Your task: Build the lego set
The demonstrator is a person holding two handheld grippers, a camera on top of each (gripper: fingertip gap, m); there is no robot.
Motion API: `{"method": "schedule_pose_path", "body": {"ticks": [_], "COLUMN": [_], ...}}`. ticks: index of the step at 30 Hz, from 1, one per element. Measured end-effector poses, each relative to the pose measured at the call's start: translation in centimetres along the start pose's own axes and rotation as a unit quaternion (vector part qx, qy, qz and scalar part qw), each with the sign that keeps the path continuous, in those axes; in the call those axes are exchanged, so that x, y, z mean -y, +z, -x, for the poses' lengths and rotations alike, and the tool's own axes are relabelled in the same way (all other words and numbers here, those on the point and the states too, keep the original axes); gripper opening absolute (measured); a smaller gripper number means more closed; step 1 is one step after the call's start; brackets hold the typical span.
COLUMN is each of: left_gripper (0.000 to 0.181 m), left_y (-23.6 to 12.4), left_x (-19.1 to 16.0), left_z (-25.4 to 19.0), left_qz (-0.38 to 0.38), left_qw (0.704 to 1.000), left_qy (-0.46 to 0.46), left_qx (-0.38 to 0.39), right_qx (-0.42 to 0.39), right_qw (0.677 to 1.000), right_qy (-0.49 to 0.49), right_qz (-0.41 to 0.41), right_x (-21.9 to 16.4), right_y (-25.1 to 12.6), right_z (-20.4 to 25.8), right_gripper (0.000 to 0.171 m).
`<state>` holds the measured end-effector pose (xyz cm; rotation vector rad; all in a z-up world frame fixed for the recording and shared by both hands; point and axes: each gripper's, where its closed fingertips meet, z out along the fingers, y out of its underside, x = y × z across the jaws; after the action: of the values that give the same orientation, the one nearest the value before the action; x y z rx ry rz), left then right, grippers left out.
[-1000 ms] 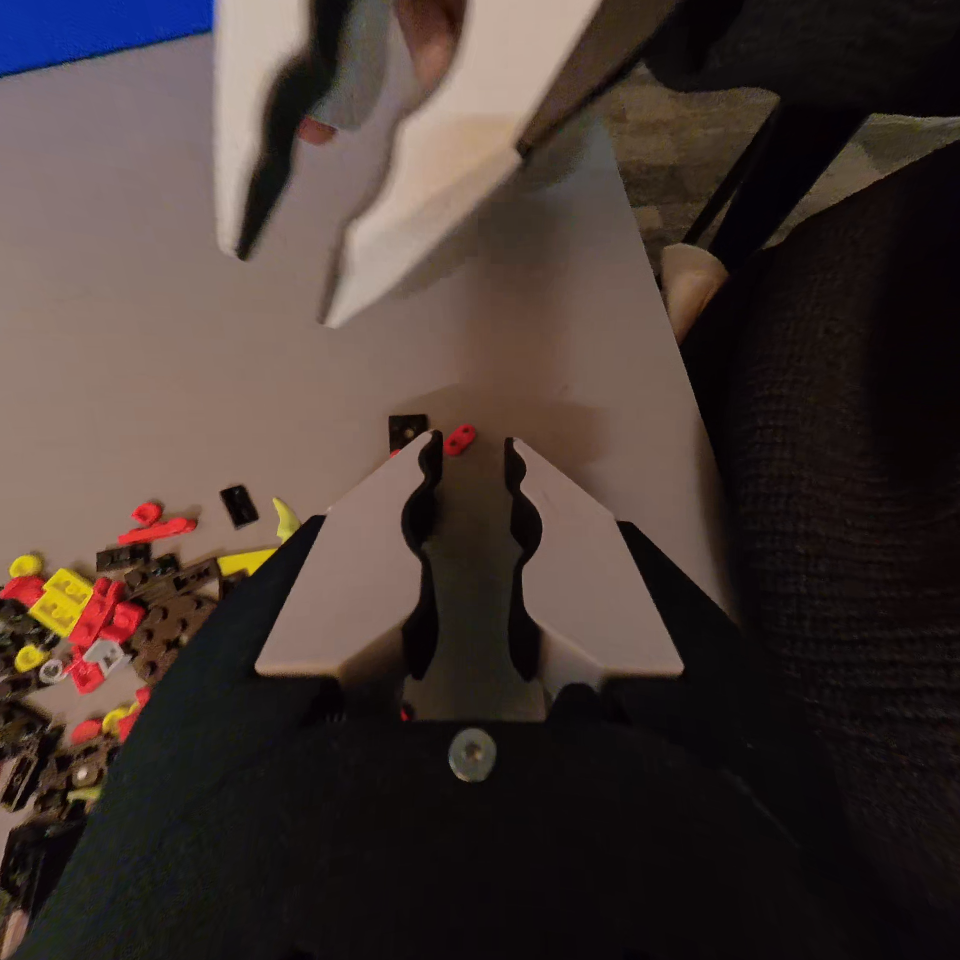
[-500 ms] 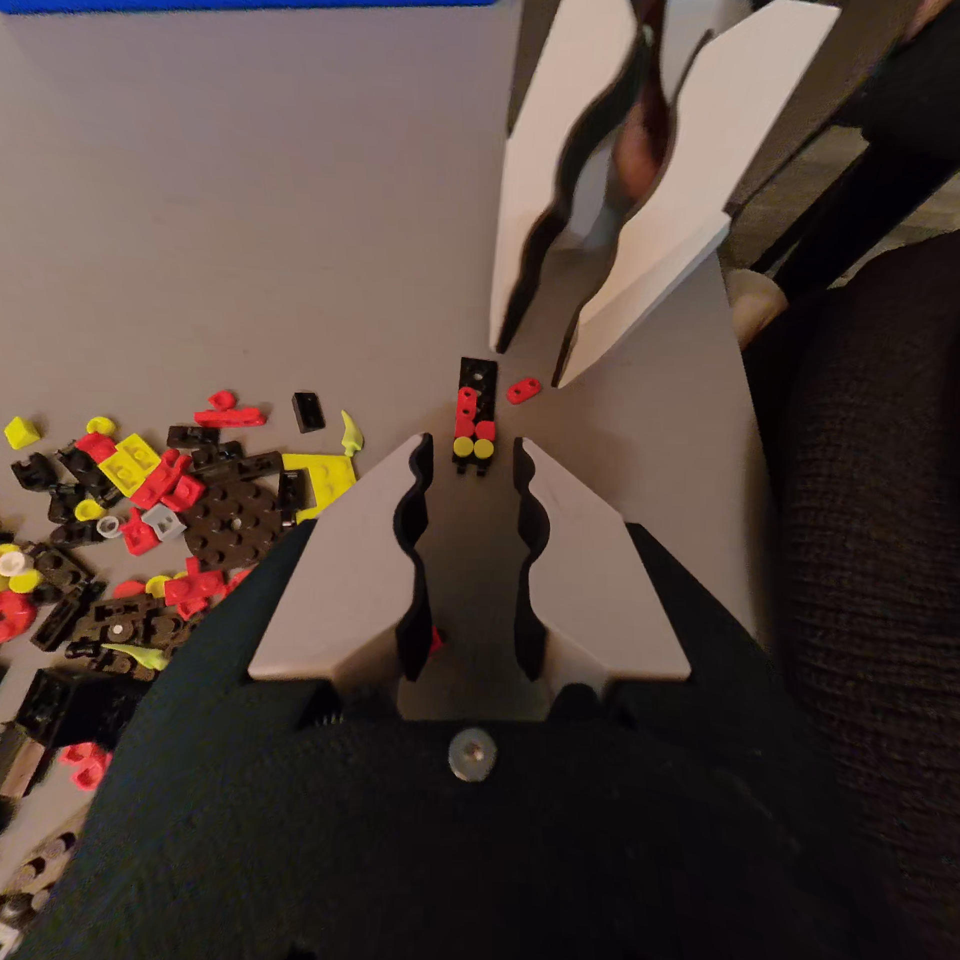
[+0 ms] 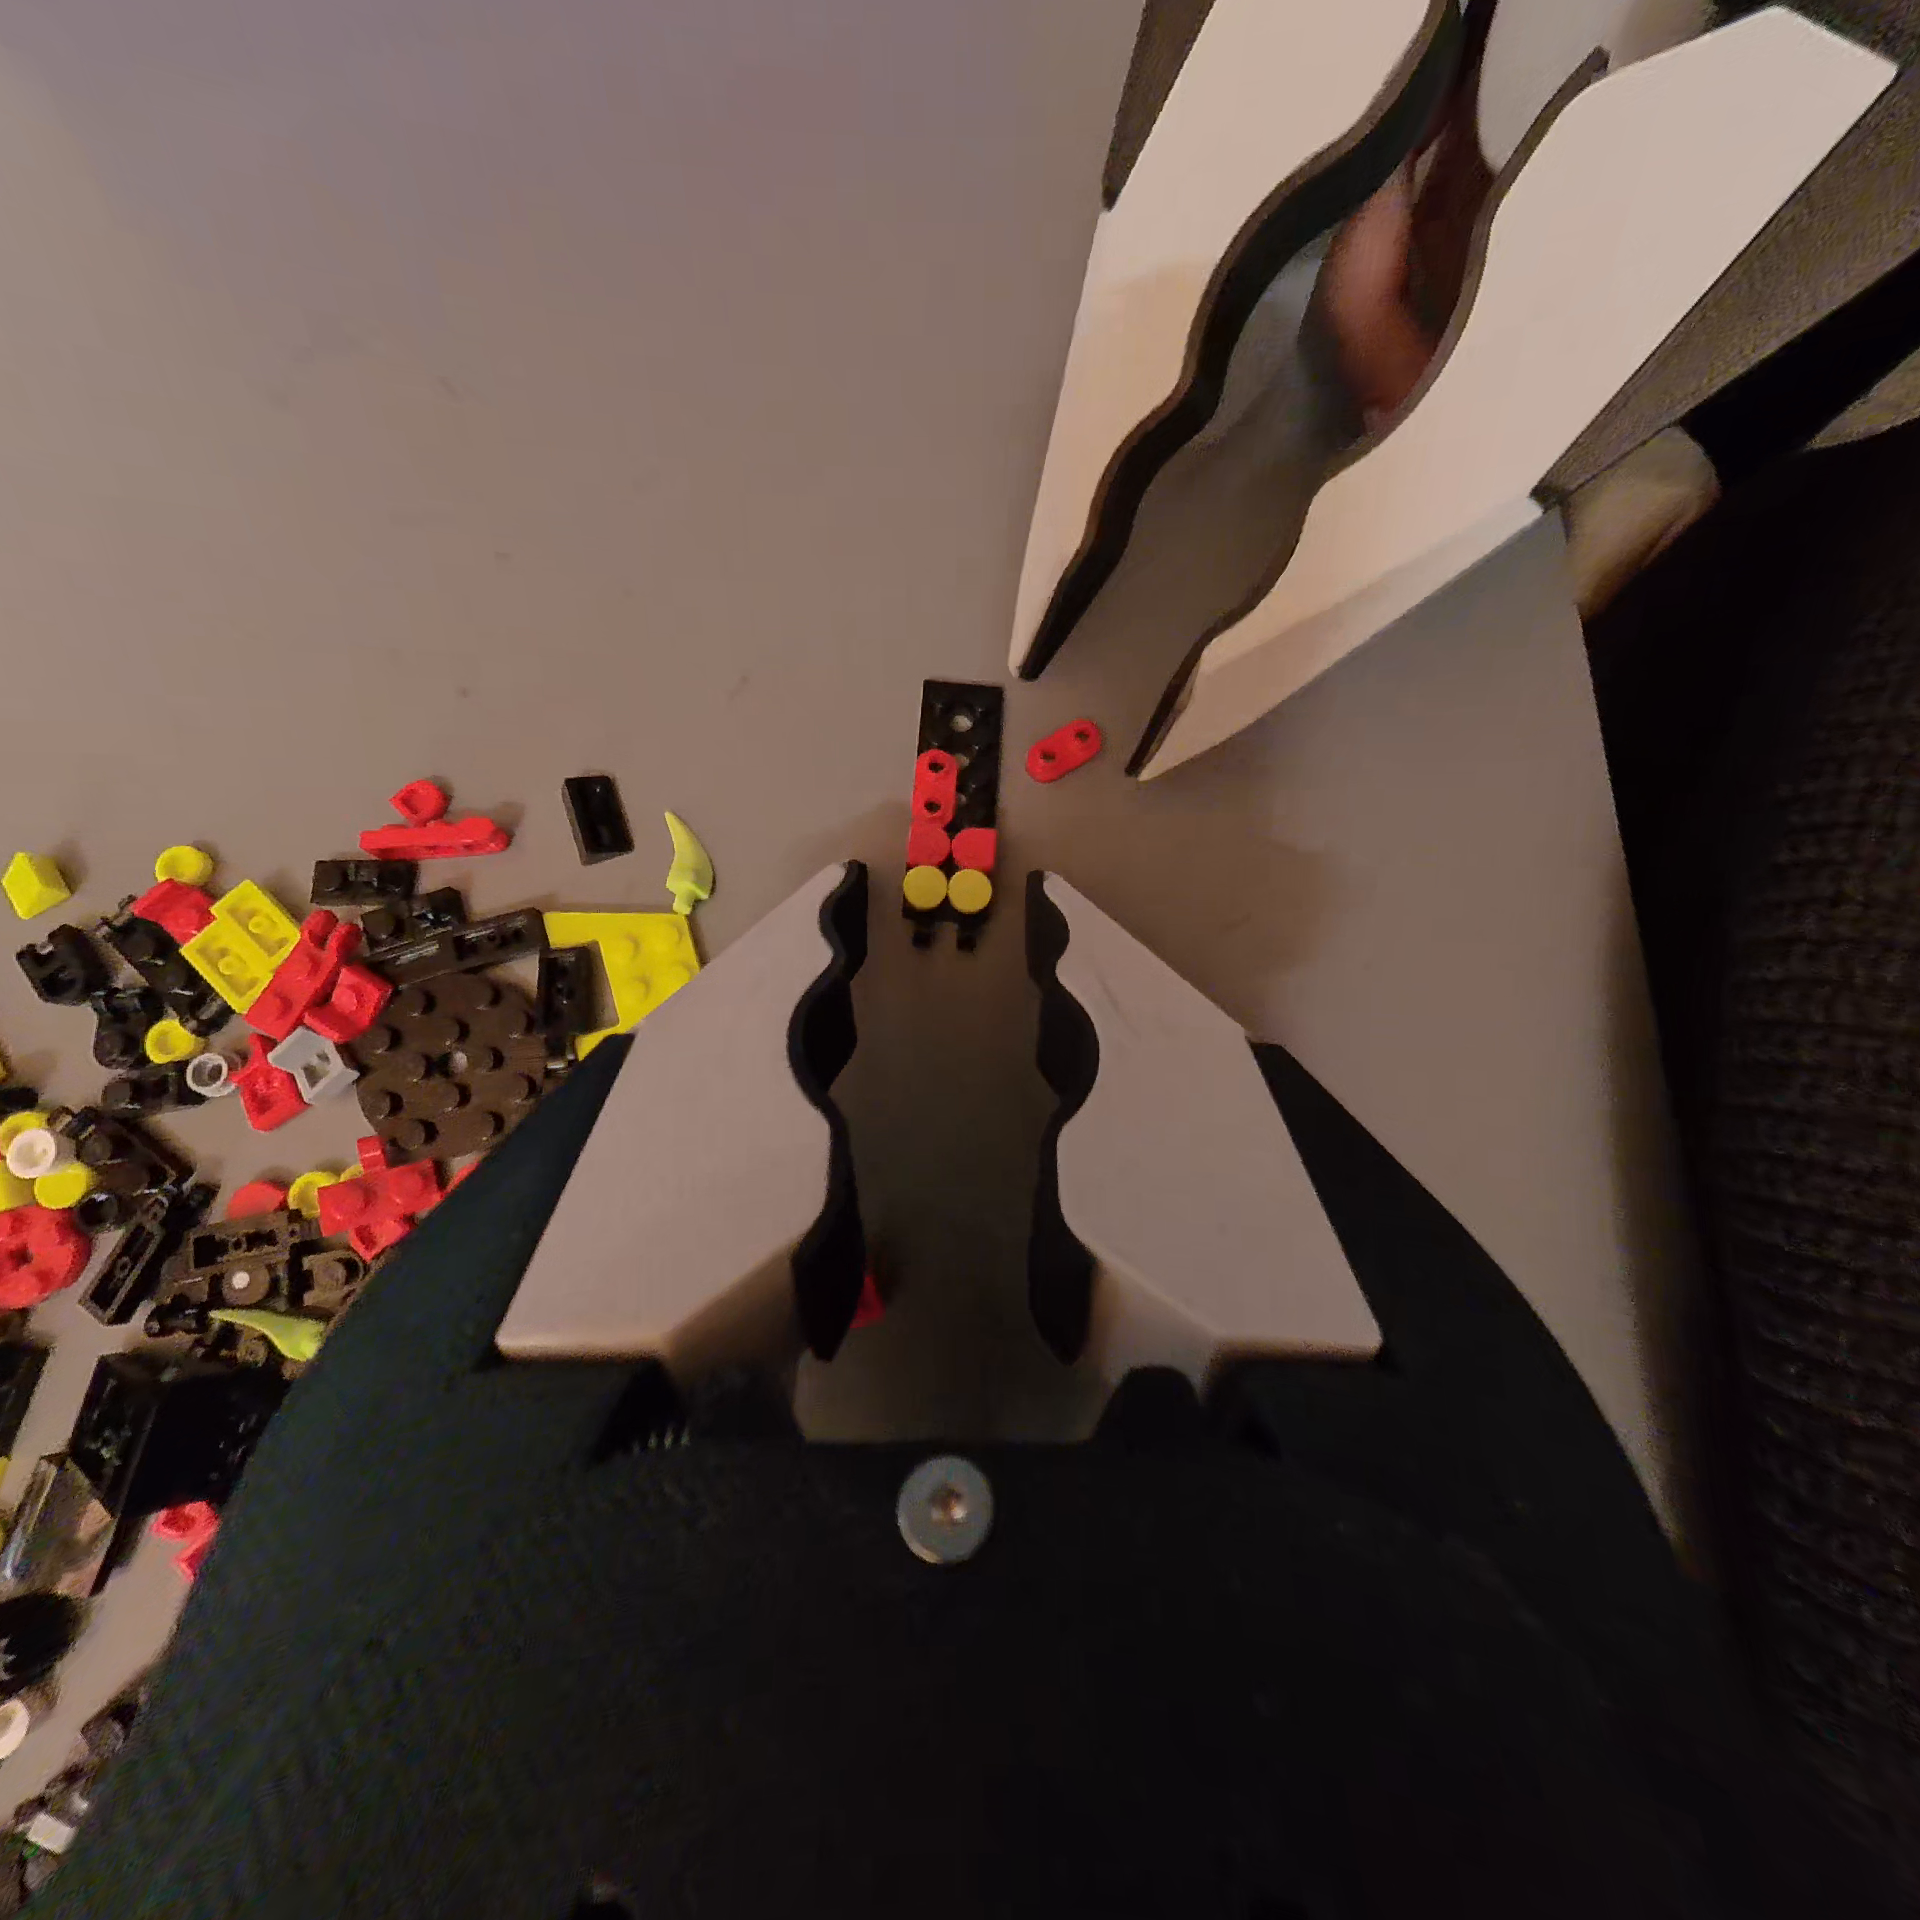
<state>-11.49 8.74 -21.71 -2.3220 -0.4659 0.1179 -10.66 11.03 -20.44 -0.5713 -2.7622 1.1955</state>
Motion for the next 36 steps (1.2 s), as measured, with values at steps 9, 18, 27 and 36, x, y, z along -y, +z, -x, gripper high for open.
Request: {"method": "schedule_pose_path", "body": {"ticks": [9,18,27,36], "left_gripper": [0.017,0.016,0.014,0.016], "left_y": [0.1,0.1,-1.0,-0.9], "left_x": [0.1,0.1,-0.9,-1.0], "left_z": [-0.2,-0.6,0.2,0.1], "left_qz": [-0.001,0.001,-0.005,-0.004], "left_qw": [1.0,0.996,0.993,0.993], "left_qy": [0.024,0.082,0.114,0.111], "left_qx": [0.005,-0.039,-0.034,-0.038], "right_qx": [-0.039,-0.006,0.05,0.03], "right_qw": [0.998,0.994,0.998,0.996], "right_qy": [-0.036,-0.11,-0.035,-0.078], "right_qz": [0.026,-0.025,-0.014,0.04], "right_x": [-0.5,1.2,0.6,-1.2], "right_y": [0.8,-0.5,-1.1,0.3], "right_z": [-0.4,-0.6,0.1,-0.7], "right_gripper": [0.006,0.0,0.013,0.013]}}
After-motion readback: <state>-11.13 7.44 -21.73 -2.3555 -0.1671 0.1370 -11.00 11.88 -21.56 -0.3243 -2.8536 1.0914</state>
